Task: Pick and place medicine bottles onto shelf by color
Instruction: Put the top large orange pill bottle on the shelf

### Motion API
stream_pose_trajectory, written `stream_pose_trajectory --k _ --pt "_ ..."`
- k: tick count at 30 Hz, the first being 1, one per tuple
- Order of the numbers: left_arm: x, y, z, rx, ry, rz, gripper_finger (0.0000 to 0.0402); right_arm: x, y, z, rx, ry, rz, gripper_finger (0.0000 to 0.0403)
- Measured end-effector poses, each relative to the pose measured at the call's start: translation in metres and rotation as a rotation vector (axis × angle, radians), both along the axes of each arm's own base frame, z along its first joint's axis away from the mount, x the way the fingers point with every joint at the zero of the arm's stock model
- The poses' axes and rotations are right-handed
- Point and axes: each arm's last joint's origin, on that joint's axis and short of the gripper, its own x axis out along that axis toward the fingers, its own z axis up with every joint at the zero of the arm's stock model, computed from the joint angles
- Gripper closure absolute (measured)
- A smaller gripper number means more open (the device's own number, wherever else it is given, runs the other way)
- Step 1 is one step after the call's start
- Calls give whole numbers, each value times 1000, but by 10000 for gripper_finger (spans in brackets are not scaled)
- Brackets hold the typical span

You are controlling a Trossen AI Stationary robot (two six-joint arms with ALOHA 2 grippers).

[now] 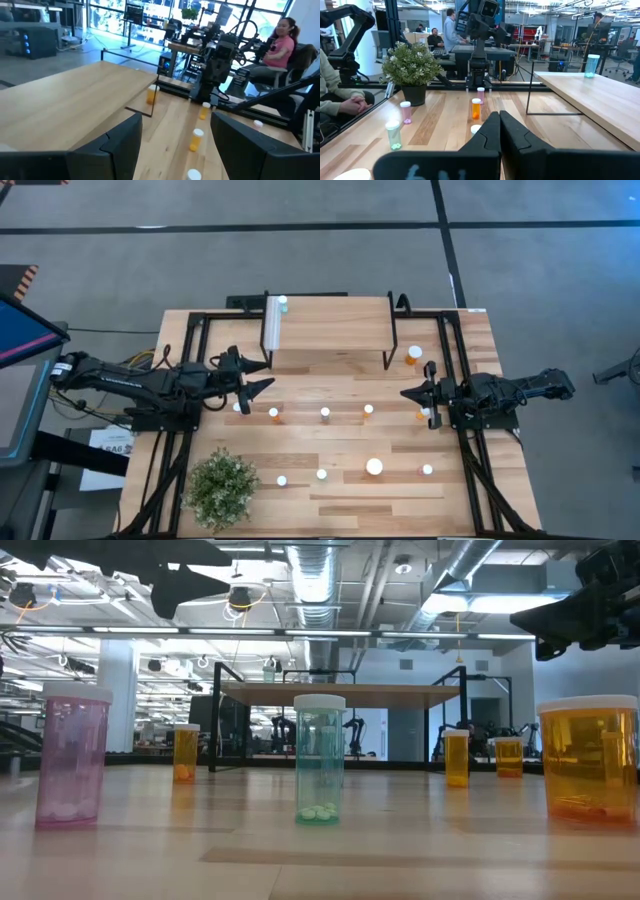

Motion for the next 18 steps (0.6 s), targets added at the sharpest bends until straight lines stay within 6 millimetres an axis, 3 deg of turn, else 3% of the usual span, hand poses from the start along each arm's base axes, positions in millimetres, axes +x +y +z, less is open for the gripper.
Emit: stream_pose_trajectory --k 18 --pt "0 0 0 0 3 2 177 0 0 0 0 0 0 390"
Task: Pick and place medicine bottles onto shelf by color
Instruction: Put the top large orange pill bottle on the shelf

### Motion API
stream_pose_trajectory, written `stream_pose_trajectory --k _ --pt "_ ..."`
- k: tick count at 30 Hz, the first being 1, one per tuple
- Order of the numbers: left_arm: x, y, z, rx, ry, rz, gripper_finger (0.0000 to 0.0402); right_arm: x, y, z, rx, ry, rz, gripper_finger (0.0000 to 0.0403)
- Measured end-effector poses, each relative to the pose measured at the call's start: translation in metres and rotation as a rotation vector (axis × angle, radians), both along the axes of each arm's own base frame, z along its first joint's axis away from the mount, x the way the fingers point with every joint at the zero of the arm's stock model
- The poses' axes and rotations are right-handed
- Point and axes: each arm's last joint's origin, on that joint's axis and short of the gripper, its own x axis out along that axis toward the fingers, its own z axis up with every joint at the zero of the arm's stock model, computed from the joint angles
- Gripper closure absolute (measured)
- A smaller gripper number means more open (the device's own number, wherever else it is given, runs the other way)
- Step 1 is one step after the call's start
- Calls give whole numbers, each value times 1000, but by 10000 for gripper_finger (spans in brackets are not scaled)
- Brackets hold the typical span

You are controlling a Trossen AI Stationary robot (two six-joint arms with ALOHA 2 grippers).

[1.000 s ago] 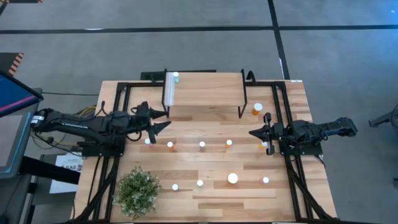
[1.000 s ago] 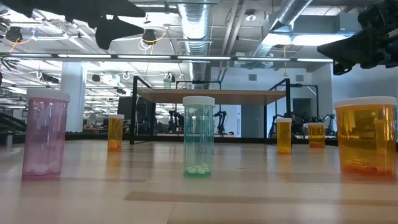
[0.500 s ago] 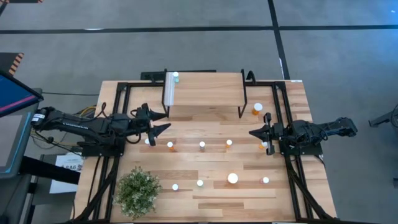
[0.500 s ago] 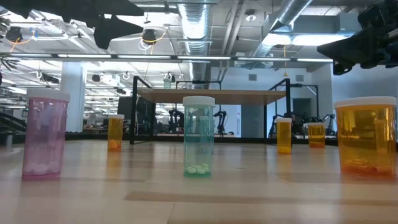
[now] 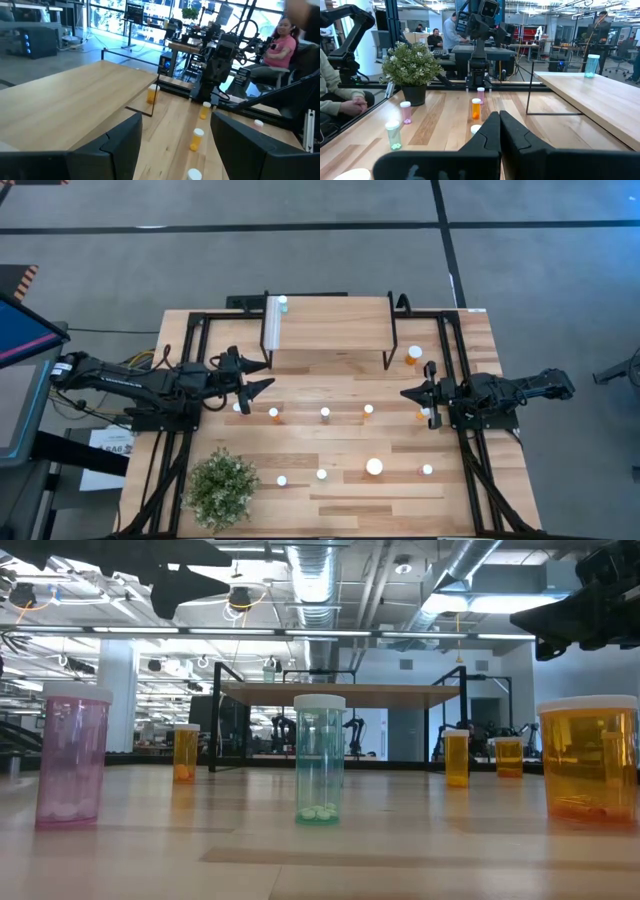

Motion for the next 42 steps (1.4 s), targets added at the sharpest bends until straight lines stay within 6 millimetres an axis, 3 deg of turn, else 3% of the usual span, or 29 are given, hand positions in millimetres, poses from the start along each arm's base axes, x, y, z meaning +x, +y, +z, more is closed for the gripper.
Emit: stream_pose_trajectory --k 42 --pt "0 -1 1 -13 -10 -33 178 0 0 0 -4 0 0 390"
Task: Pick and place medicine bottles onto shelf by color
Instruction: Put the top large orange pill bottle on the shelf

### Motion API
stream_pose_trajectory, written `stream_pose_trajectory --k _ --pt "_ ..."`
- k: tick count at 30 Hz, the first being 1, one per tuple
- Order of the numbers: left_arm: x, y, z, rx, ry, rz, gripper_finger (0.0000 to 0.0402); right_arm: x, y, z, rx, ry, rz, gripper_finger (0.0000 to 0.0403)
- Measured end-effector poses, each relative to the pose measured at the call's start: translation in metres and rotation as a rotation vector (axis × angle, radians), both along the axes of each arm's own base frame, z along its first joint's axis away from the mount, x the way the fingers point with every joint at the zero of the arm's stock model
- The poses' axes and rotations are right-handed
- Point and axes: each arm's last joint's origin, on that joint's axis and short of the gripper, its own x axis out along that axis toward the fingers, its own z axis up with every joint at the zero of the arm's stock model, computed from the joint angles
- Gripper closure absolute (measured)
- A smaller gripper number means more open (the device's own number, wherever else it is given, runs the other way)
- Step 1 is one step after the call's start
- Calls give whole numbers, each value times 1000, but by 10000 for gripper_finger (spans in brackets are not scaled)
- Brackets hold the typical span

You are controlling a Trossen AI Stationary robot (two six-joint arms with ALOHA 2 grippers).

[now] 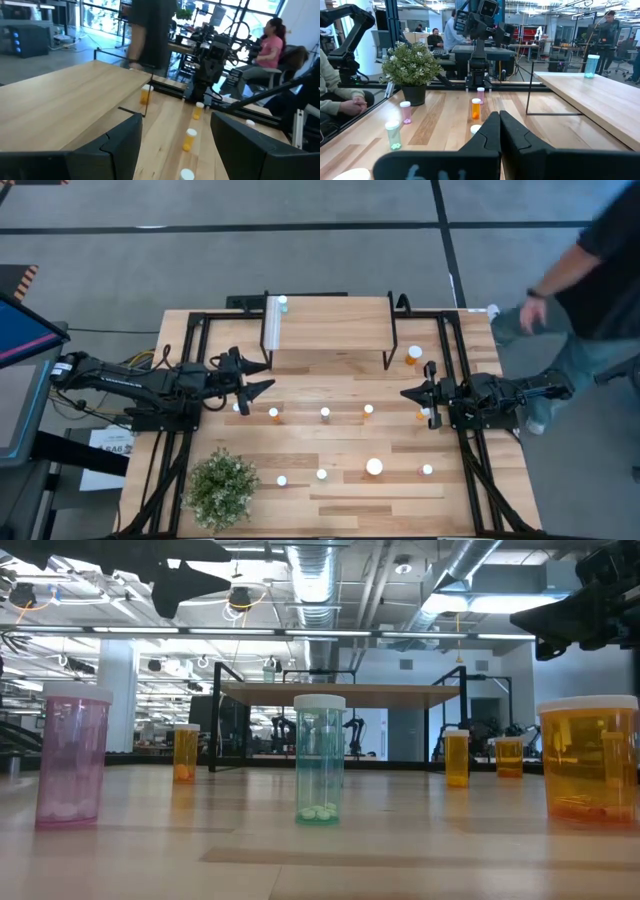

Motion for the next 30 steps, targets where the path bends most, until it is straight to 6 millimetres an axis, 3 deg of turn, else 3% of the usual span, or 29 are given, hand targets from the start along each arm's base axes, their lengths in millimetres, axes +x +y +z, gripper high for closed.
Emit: stream_pose_trajectory --k 25,30 --pt "0 -1 -1 32 23 -39 178 -3 -1 18 -9 -183 -13 390" --pt "0 -1 -1 23 21 -38 178 -7 -9 30 72 -199 -263 382"
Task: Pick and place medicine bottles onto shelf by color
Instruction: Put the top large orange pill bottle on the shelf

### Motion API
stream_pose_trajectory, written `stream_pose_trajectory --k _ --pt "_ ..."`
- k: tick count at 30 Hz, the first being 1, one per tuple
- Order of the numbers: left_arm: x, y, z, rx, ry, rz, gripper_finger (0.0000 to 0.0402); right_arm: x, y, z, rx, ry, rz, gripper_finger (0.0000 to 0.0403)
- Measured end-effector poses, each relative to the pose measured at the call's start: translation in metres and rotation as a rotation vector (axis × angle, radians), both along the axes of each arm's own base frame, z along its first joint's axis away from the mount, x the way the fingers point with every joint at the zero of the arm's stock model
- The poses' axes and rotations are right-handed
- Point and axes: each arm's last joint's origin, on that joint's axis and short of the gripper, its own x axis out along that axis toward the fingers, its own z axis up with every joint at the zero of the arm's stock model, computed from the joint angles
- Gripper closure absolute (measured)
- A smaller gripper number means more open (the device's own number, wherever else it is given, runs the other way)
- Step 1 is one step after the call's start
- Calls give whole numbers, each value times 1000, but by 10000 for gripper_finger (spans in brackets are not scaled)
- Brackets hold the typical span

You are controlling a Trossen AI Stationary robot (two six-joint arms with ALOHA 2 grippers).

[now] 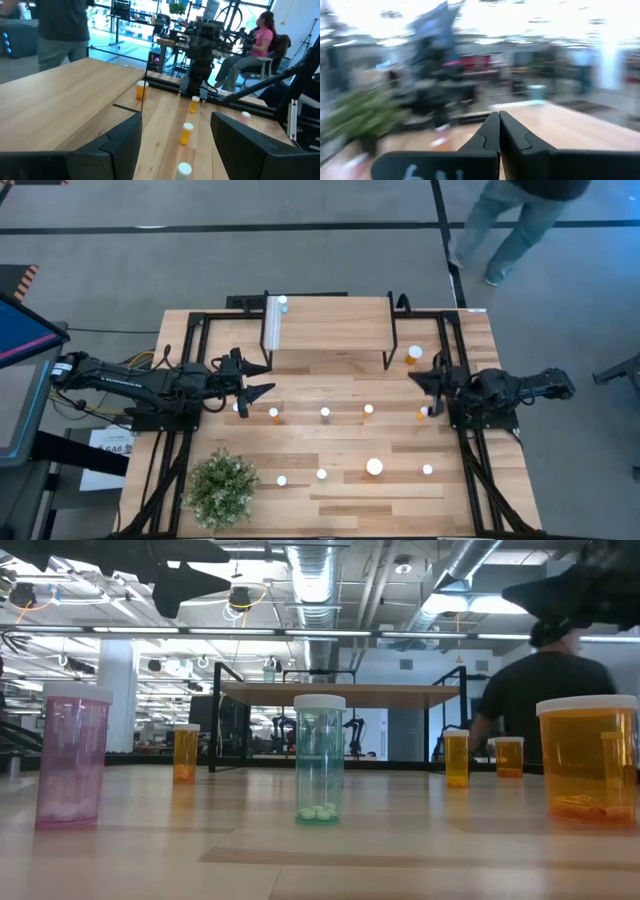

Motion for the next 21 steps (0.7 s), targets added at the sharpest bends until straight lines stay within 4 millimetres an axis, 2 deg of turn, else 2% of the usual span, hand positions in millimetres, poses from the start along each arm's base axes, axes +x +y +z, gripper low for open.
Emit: stream_pose_trajectory --k 2,11,16,21 --pt "0 0 0 -1 0 0 178 0 -2 -2 25 23 -86 367" --pt "0 0 1 10 -5 1 178 1 -5 -4 42 69 -193 273" --pt "0 0 1 14 -9 2 178 -3 -6 8 73 85 -223 219" --pt "0 1 2 49 -9 21 178 -2 -6 20 59 145 -239 194"
